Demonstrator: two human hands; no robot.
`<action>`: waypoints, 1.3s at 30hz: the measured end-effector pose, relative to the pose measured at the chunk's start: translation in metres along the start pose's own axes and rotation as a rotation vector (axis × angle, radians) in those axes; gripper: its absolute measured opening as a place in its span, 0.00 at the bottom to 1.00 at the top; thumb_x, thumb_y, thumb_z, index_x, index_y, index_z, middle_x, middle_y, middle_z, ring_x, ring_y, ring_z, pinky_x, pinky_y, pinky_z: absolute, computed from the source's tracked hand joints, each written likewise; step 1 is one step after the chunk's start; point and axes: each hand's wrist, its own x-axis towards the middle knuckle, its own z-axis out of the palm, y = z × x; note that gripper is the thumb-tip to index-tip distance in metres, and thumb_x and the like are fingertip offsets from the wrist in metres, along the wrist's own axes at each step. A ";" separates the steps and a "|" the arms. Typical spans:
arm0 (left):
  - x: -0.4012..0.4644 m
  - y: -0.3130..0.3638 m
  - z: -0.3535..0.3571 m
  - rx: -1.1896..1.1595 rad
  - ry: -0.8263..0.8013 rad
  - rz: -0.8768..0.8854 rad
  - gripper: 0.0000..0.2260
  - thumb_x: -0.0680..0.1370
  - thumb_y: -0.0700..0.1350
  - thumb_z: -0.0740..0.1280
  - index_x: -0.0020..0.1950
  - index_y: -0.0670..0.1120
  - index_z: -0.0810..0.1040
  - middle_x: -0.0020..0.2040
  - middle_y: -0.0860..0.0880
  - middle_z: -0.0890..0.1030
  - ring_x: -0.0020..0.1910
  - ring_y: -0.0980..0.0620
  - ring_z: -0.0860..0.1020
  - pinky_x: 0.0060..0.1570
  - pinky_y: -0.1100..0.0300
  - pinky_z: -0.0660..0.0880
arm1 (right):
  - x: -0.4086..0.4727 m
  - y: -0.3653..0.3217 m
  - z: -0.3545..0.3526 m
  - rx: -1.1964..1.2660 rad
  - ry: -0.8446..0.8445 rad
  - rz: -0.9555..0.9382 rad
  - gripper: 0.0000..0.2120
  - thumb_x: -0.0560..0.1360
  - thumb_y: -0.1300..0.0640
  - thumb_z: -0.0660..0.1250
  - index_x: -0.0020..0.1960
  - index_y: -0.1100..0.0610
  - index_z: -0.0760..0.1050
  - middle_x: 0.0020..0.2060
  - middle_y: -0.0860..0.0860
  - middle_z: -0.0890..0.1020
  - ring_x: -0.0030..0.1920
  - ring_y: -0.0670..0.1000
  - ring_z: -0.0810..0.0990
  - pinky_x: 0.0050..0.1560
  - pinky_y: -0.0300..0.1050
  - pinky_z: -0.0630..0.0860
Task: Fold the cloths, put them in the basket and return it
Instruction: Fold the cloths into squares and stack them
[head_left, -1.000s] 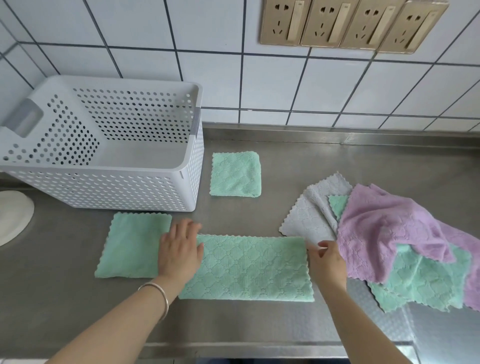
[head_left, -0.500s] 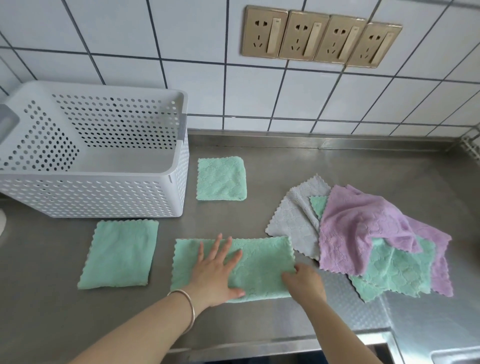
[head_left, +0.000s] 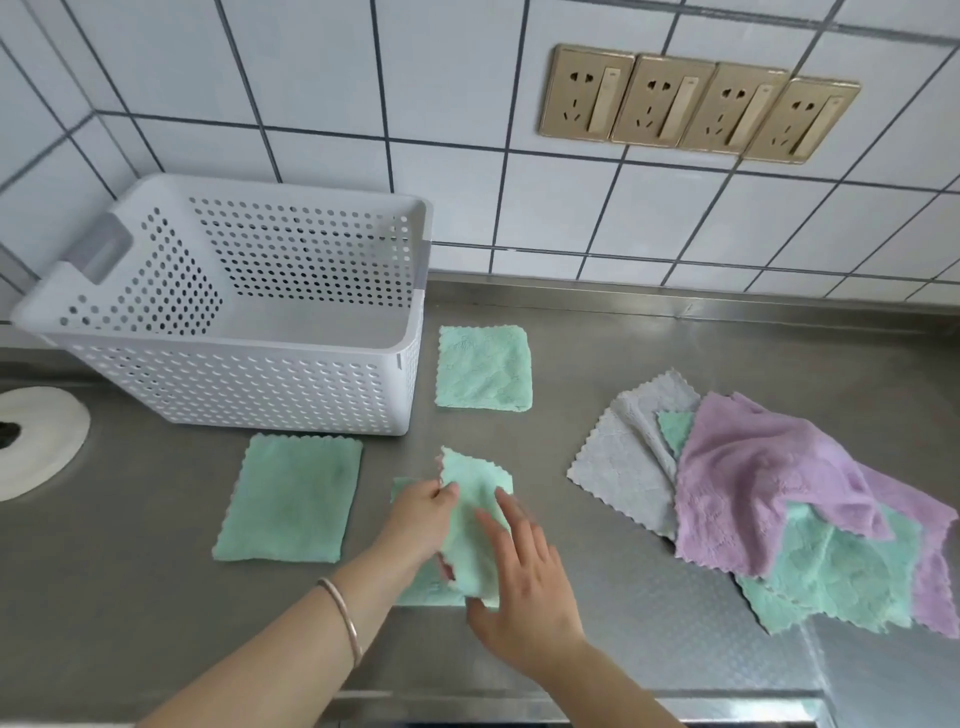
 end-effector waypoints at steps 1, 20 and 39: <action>0.001 -0.004 -0.005 0.071 0.027 0.017 0.16 0.80 0.45 0.59 0.32 0.44 0.68 0.27 0.48 0.68 0.27 0.50 0.67 0.30 0.57 0.61 | -0.001 0.001 0.007 -0.041 -0.052 -0.005 0.39 0.59 0.42 0.61 0.68 0.53 0.65 0.68 0.53 0.70 0.66 0.51 0.66 0.61 0.46 0.73; 0.021 -0.054 -0.014 0.447 0.317 -0.039 0.11 0.79 0.48 0.61 0.53 0.41 0.74 0.52 0.41 0.80 0.53 0.40 0.77 0.47 0.54 0.72 | 0.008 0.008 0.051 -0.238 -0.391 0.021 0.41 0.64 0.30 0.57 0.68 0.56 0.70 0.68 0.53 0.72 0.76 0.50 0.40 0.68 0.51 0.48; 0.003 -0.080 -0.016 0.595 0.362 -0.017 0.19 0.75 0.59 0.63 0.52 0.43 0.71 0.52 0.45 0.72 0.50 0.44 0.74 0.50 0.53 0.73 | 0.023 0.014 0.027 0.108 -0.232 0.619 0.18 0.77 0.47 0.56 0.61 0.55 0.71 0.56 0.51 0.73 0.59 0.52 0.69 0.59 0.44 0.68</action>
